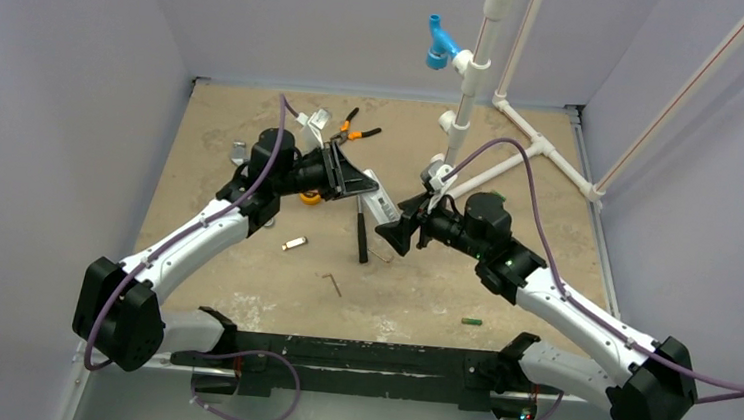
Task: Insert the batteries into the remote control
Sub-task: Turn over the remote control.
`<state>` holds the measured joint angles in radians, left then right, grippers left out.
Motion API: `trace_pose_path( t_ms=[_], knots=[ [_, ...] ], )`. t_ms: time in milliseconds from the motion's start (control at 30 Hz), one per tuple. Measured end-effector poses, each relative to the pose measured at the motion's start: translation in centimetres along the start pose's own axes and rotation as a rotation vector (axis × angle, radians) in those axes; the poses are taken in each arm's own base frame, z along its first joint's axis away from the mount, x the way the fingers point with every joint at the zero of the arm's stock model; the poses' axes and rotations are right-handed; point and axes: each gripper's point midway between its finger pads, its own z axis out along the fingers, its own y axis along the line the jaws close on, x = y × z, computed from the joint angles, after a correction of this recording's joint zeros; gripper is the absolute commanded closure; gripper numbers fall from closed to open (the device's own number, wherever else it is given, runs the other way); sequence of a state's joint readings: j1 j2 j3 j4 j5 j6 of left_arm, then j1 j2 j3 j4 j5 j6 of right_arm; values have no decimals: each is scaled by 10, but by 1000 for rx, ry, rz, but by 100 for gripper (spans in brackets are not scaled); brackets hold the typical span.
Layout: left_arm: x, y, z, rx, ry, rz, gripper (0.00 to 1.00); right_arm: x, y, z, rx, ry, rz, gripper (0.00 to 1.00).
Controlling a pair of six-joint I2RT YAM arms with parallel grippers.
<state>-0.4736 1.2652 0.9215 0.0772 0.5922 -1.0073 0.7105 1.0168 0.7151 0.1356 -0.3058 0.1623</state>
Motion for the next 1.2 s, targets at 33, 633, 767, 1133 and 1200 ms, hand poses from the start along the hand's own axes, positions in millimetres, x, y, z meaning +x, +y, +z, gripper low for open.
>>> trace_pose_path(
  t_ms=[33,633,767,1133,1200],
  knots=[
    [-1,-2,0,7,-3,2,100,1,0,1,0,2,4,24],
    [-8,-13,1,55,-28,11,92,15,-6,15,-1,25,26,78],
    [-9,-13,2,58,-29,12,67,15,-6,15,2,23,25,100],
    [-11,-16,3,68,-36,-4,39,13,-1,17,2,6,26,100],
    [-11,-16,3,68,-36,-4,43,13,0,17,1,6,29,100]
  ],
)
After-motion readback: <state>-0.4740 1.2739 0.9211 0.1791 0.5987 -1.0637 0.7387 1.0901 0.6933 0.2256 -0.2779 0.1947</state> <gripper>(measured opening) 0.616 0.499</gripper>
